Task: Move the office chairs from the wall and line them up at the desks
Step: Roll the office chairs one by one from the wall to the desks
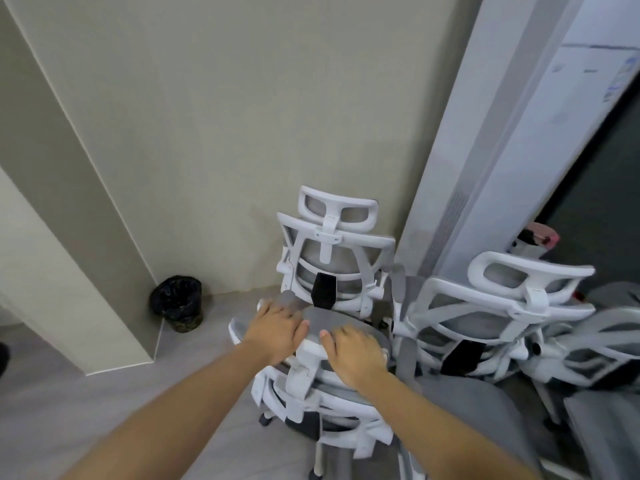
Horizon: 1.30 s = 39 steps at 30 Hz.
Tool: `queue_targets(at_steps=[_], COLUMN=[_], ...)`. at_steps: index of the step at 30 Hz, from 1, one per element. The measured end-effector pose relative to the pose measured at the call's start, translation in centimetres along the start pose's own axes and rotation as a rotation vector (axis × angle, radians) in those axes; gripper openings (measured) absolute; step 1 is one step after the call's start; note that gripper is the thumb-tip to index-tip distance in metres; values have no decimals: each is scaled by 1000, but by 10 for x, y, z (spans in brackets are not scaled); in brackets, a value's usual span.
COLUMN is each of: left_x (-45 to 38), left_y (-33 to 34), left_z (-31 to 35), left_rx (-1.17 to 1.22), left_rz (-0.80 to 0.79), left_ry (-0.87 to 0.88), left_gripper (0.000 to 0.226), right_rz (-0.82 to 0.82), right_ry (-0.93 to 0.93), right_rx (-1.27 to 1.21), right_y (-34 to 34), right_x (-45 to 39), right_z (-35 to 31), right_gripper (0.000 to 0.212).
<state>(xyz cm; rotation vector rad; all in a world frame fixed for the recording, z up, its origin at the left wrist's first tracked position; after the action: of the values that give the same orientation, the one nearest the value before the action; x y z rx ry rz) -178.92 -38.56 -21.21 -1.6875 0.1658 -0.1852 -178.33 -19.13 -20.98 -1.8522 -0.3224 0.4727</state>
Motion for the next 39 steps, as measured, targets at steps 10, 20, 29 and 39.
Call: queue_targets(at_steps=[10, 20, 29, 39], left_x=[8, 62, 162, 328], left_y=[25, 19, 17, 12], left_z=[1, 47, 105, 185], left_rx=[84, 73, 26, -22], left_rz=[363, 344, 388, 302], left_ry=[1, -128, -385, -689], left_gripper=[29, 33, 30, 36], right_rz=[253, 184, 99, -44], right_ry=[1, -125, -360, -621], right_rx=[39, -11, -93, -144], right_y=[27, 16, 9, 8], right_x=[10, 49, 113, 220], right_z=[12, 26, 13, -40], right_gripper=[48, 46, 43, 41])
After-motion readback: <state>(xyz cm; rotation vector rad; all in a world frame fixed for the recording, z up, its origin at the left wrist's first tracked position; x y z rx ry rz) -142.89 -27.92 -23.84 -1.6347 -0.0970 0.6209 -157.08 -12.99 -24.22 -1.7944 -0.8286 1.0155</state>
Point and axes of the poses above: each hand's wrist, its own x-axis away from the middle knuckle, its own y-axis out of the palm, z = x × y, the point moved 1 cm from there along -x, towards the middle knuckle, and after that the axes turned 12 degrees about -x, right-handed, at the moved point
